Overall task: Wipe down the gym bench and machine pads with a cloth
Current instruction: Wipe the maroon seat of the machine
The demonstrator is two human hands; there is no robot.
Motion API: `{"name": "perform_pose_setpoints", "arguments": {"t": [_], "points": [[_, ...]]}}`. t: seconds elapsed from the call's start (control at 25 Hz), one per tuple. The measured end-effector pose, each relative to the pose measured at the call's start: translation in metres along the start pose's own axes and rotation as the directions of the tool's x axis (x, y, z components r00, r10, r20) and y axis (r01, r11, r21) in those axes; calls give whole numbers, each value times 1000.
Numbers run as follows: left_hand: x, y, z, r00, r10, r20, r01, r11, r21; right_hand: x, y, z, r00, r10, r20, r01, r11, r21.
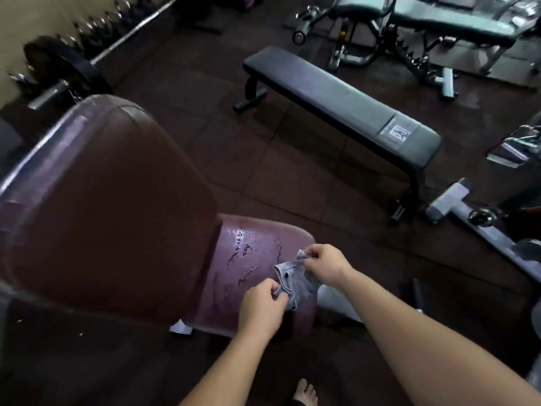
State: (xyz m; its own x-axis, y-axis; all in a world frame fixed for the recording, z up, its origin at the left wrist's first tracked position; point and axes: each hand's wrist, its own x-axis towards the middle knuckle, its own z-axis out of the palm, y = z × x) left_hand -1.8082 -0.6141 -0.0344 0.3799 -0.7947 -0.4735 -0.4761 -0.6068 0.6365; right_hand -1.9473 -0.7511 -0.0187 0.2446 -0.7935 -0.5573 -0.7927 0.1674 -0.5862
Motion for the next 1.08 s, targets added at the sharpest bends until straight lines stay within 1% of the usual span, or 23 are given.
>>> {"name": "perform_pose_setpoints", "arguments": {"t": [0.04,0.16,0.24,0.28,0.32,0.36,0.4,0.44,0.48,0.52,0.6,0.64,0.72,0.76,0.8,0.88,0.92,0.96,1.0,1.04,1.08], "points": [[11,-11,9,1000,-8,1,8,999,45,16,1,6,999,-45,20,46,997,-64],[32,-28,31,998,63,9,-63,971,230,62,6,22,975,-221,34,222,935,-277],[44,-33,43,992,130,9,-126,939,320,87,13,37,937,-350,8,328,868,-373],[46,-34,46,989,143,28,-144,926,350,93,19,44,917,-398,-21,355,841,-408],[46,-36,49,987,154,54,-163,913,375,94,23,49,891,-449,-73,378,820,-430],[45,-39,49,983,171,73,-186,902,390,93,28,53,855,-494,-160,389,813,-433],[45,-44,48,973,220,69,-230,894,386,89,33,56,807,-528,-265,399,818,-414],[46,-49,44,956,293,26,-282,886,367,81,38,62,762,-544,-353,409,825,-389],[49,-57,39,929,366,-43,-328,874,357,71,45,72,756,-529,-386,406,841,-359],[56,-64,30,894,433,-113,-369,856,362,60,48,86,787,-489,-376,378,864,-331],[76,-75,12,838,516,-178,-403,805,435,53,49,115,884,-361,-297,265,910,-319],[88,-80,3,838,517,-176,-383,786,485,57,45,127,909,-305,-283,201,917,-343],[110,-88,-7,876,463,-136,-306,751,585,66,35,141,915,-261,-308,106,892,-439],[116,-91,-9,895,429,-119,-272,738,617,67,34,146,901,-294,-320,110,867,-486],[119,-96,-9,909,403,-104,-251,730,636,61,37,149,888,-366,-279,168,823,-542],[120,-102,-9,923,377,-77,-245,730,638,36,63,154,857,-499,-128,311,699,-644],[119,-104,-8,922,381,-71,-252,729,636,28,80,145,851,-518,-89,343,676,-652],[118,-106,-7,922,381,-65,-255,726,638,31,94,131,852,-512,-112,333,694,-638],[118,-107,-7,923,380,-61,-255,723,642,42,101,117,870,-462,-172,277,747,-604],[118,-108,-6,922,381,-62,-255,722,643,60,97,104,899,-370,-235,185,806,-563],[118,-109,-5,920,385,-68,-255,723,642,85,86,94,911,-295,-289,109,846,-521]]}}
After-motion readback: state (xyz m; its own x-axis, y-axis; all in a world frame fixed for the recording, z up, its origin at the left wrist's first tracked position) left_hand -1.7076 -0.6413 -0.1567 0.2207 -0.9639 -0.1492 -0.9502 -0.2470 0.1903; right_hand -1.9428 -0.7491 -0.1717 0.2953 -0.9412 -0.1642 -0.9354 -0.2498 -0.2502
